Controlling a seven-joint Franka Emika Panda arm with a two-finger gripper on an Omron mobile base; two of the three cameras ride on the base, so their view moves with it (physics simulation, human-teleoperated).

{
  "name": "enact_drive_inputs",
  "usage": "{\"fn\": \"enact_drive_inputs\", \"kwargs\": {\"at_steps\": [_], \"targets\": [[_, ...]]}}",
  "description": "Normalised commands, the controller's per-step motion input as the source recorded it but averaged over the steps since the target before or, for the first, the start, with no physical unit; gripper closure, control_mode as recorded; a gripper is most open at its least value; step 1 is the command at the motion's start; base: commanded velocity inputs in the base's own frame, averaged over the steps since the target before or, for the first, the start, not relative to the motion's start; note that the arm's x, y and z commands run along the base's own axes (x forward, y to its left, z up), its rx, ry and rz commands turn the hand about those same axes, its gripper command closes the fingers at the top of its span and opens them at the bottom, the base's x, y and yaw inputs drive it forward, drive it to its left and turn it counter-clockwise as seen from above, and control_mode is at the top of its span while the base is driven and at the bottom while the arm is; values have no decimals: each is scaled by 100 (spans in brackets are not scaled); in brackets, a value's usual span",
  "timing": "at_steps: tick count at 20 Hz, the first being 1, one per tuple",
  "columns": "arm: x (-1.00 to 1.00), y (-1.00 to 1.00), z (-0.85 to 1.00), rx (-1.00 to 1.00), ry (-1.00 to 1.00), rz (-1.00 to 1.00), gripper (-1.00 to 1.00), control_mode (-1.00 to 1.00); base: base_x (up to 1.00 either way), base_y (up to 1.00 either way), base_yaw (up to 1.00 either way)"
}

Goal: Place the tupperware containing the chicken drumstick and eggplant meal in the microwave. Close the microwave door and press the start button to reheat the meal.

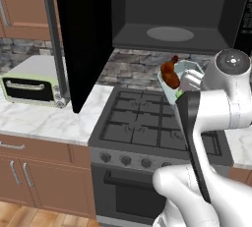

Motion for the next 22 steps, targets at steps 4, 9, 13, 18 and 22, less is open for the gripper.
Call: {"fn": "enact_drive_inputs", "kwargs": {"at_steps": [4, 9, 13, 18, 22], "targets": [[20, -4, 76, 0, -10, -1, 100, -100, 0, 0, 0], [13, -3, 74, 0, 0, -8, 100, -100, 0, 0, 0], [13, -4, 35, 0, 4, -12, 100, -100, 0, 0, 0], [21, 0, 2, -2, 0, -7, 100, -100, 0, 0, 0], [33, -3, 0, -1, -4, -2, 100, -100, 0, 0, 0]]}}
